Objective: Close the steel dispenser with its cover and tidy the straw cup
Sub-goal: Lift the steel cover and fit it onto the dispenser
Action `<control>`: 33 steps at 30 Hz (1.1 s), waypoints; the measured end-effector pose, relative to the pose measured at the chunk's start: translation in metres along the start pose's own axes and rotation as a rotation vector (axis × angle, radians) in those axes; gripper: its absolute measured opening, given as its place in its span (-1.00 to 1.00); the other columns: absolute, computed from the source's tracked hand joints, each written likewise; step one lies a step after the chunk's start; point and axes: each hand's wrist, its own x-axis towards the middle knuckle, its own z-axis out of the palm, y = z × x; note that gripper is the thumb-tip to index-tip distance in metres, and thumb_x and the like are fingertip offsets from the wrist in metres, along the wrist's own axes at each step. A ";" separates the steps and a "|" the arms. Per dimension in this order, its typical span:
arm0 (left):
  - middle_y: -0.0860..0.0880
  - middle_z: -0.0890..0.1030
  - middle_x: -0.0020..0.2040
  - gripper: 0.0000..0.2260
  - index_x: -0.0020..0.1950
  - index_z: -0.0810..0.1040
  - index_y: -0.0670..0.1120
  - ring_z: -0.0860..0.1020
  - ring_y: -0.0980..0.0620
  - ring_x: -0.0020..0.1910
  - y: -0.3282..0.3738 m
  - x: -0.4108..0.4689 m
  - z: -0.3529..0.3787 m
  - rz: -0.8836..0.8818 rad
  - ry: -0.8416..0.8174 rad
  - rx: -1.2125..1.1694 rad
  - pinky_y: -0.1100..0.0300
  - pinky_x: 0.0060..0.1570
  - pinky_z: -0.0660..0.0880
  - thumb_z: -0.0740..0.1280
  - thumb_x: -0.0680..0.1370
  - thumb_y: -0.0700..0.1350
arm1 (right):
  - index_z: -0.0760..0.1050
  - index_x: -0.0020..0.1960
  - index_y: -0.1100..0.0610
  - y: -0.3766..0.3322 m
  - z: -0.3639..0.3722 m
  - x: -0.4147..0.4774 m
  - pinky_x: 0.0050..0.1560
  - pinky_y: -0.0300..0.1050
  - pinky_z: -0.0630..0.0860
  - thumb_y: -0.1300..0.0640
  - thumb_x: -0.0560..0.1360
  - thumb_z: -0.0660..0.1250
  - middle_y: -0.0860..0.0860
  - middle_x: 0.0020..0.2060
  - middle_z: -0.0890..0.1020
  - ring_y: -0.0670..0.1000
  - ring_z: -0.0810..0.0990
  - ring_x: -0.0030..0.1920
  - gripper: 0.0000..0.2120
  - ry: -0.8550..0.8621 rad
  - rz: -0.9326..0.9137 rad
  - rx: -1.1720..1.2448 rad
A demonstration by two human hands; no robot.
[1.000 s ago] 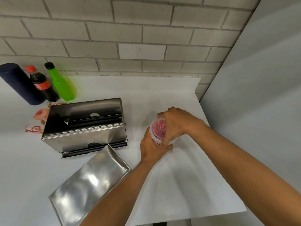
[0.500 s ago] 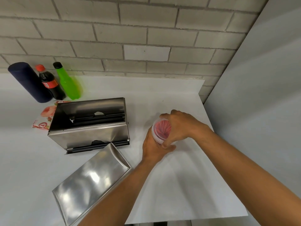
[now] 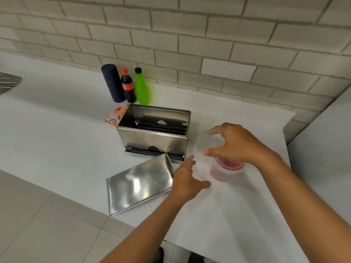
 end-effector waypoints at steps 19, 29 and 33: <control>0.04 0.64 0.22 -0.49 0.32 0.61 0.04 0.62 0.01 0.11 -0.098 -0.066 -0.217 -0.176 0.516 0.245 0.03 0.12 0.58 0.57 0.43 0.18 | 0.48 0.41 0.08 -0.090 0.140 0.018 0.02 -0.17 0.52 -0.26 0.31 0.59 -0.01 0.21 0.63 -0.04 0.61 0.12 -0.22 -0.176 0.256 0.481; 0.01 0.63 0.26 -0.30 0.43 0.55 -0.01 0.58 -0.08 0.24 -0.125 -0.061 -0.239 -0.234 0.383 0.353 -0.08 0.25 0.53 0.57 0.39 0.28 | 0.65 0.12 0.18 -0.108 0.159 0.021 -0.13 -0.11 0.63 0.05 0.38 0.61 0.08 0.04 0.71 0.02 0.69 -0.05 -0.62 -0.071 0.391 0.474; 0.01 0.62 0.23 -0.28 0.44 0.53 -0.03 0.57 -0.07 0.23 -0.128 -0.057 -0.241 -0.238 0.343 0.321 -0.08 0.25 0.53 0.58 0.38 0.26 | 0.68 0.02 0.17 -0.111 0.161 0.014 0.14 0.12 0.61 0.08 0.37 0.60 0.09 -0.03 0.72 0.08 0.68 -0.01 -0.72 -0.044 0.407 0.479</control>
